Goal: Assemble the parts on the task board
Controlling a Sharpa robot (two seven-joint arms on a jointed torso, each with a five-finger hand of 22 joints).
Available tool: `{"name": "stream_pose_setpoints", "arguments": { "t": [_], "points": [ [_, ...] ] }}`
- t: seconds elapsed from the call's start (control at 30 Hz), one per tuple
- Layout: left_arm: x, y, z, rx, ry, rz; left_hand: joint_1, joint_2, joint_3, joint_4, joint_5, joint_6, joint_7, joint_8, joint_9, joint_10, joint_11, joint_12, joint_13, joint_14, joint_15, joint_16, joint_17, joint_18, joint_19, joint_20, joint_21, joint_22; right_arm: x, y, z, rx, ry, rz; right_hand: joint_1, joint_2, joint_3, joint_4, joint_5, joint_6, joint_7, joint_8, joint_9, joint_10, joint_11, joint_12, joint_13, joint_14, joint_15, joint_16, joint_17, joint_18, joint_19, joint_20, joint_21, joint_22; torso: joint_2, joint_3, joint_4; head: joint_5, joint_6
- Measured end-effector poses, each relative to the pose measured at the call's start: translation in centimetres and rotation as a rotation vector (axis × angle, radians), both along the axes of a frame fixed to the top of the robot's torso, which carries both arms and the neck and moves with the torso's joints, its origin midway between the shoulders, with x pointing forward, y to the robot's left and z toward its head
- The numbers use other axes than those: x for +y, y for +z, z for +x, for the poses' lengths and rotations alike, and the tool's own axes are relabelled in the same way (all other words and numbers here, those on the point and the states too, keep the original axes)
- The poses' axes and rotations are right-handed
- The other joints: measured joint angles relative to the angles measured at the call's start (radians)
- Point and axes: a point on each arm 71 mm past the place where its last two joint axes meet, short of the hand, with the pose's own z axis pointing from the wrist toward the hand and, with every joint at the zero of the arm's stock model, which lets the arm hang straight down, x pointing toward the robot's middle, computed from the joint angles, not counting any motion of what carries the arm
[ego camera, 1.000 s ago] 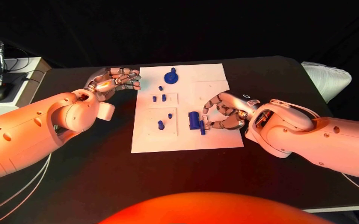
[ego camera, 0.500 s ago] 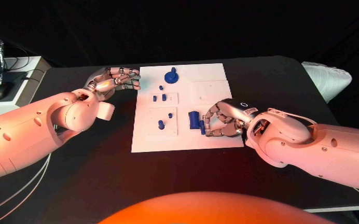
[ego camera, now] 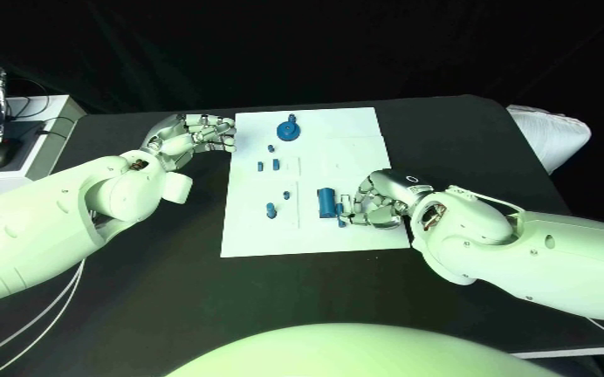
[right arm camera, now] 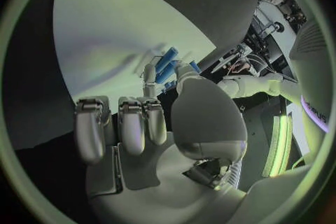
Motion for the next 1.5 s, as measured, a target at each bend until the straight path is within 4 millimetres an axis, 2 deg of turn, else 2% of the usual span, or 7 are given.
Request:
{"name": "stream_pose_setpoints", "arguments": {
  "t": [0.33, 0.4, 0.57, 0.63, 1.27, 1.4, 1.5],
  "points": [
    [0.0, 0.0, 0.0, 0.000, -0.002, 0.001, 0.000, 0.000, 0.000, 0.000, 0.000, 0.000, 0.000, 0.000, 0.000, 0.000, 0.000, 0.000, 0.000, 0.000, 0.000, 0.000, 0.001, 0.000, 0.000, 0.000, 0.000, -0.001, 0.8, -0.8, 0.4, 0.039, -0.027, -0.020, -0.020, 0.012, -0.048, -0.001, -0.018, -0.018, 0.004, 0.002, 0.012, 0.000, 0.000, 0.000, 0.000, 0.000, 0.000, 0.000, 0.000, 0.000, 0.000, 0.000, -0.015, 0.000, 0.001, -0.0003, 0.0006, 0.000, 0.000],
    [0.0, 0.0, 0.0, 0.000, -0.002, 0.001, 0.000, 0.000, 0.000, 0.000, 0.000, 0.000, 0.000, 0.000, 0.000, 0.000, 0.000, 0.000, 0.000, 0.000, 0.000, 0.000, 0.001, 0.000, 0.000, 0.000, -0.004, -0.001, 0.8, -1.0, 0.4, 0.045, -0.031, -0.026, -0.030, 0.001, -0.069, 0.000, -0.024, -0.018, 0.004, 0.002, 0.012, 0.000, 0.000, 0.000, 0.000, 0.000, 0.000, 0.000, 0.000, 0.000, 0.000, 0.000, -0.015, 0.000, 0.001, 0.0003, 0.0006, 0.001, -0.001],
    [0.0, 0.0, 0.0, 0.001, -0.004, 0.001, 0.000, 0.000, 0.000, 0.000, 0.000, 0.000, 0.000, 0.000, 0.000, 0.000, 0.000, 0.000, 0.000, 0.000, 0.000, 0.000, 0.001, 0.000, 0.000, 0.000, -0.004, -0.001, 1.4, -1.1, 0.2, 0.047, -0.029, -0.032, -0.030, 0.001, -0.095, 0.000, -0.029, -0.025, 0.004, 0.002, 0.018, 0.000, 0.000, 0.000, 0.000, 0.000, 0.000, 0.000, 0.000, 0.000, 0.000, 0.000, -0.015, 0.000, 0.001, 0.0017, 0.0008, 0.003, -0.003],
    [0.0, 0.0, 0.0, 0.001, -0.004, 0.001, 0.000, 0.000, 0.000, 0.000, 0.000, 0.000, 0.000, 0.000, 0.000, 0.000, 0.000, 0.000, 0.000, 0.000, 0.000, 0.000, 0.001, 0.000, 0.000, 0.000, -0.004, -0.001, 1.5, -1.1, 0.1, 0.043, -0.026, -0.034, -0.018, -0.011, -0.109, 0.001, -0.037, -0.025, 0.004, 0.002, 0.021, 0.000, 0.000, 0.000, 0.000, 0.000, 0.000, 0.000, 0.000, 0.000, 0.000, 0.000, -0.015, 0.000, 0.001, 0.0024, 0.0007, 0.004, -0.004],
    [0.0, 0.0, 0.0, 0.002, -0.005, 0.002, 0.000, 0.000, 0.000, 0.000, 0.000, 0.000, 0.000, 0.000, 0.000, 0.000, 0.000, 0.000, 0.000, 0.000, 0.000, 0.000, 0.003, 0.000, 0.004, 0.004, -0.004, -0.002, 1.1, -0.4, -0.3, -0.017, -0.021, -0.033, 0.020, -0.007, -0.121, 0.001, -0.036, -0.025, 0.003, 0.006, 0.027, 0.000, 0.000, 0.000, 0.000, 0.000, 0.000, 0.000, 0.000, 0.000, 0.000, 0.000, -0.015, 0.000, 0.001, 0.0035, -0.0010, 0.007, -0.003],
    [0.0, 0.0, 0.0, 0.003, -0.005, 0.002, 0.000, 0.000, 0.000, 0.000, 0.000, 0.000, 0.000, 0.000, 0.000, 0.000, 0.000, 0.000, 0.000, 0.000, 0.000, 0.000, 0.003, 0.000, 0.004, 0.004, -0.004, -0.002, 0.8, -0.3, -0.4, -0.027, -0.025, -0.025, 0.034, -0.021, -0.141, 0.002, -0.032, -0.032, 0.007, 0.005, 0.029, 0.000, 0.000, 0.000, 0.000, 0.000, 0.000, 0.000, 0.000, 0.000, 0.000, 0.000, -0.015, 0.000, 0.001, 0.0035, -0.0008, 0.006, -0.003],
    [0.0, -0.1, 0.0, 0.003, -0.005, 0.002, 0.000, 0.000, 0.000, 0.000, 0.000, 0.000, 0.000, 0.000, 0.000, 0.000, 0.000, 0.000, 0.000, 0.000, 0.000, 0.000, 0.003, 0.000, 0.004, 0.004, -0.004, -0.002, 0.6, -0.1, -0.5, -0.042, -0.013, -0.009, 0.072, -0.040, -0.157, 0.000, -0.061, -0.068, 0.018, -0.011, 0.028, 0.001, 0.009, 0.000, 0.000, 0.001, 0.001, 0.000, 0.000, 0.000, 0.000, 0.000, -0.030, 0.000, 0.001, 0.0032, -0.0004, 0.005, -0.003]
  ]
}}
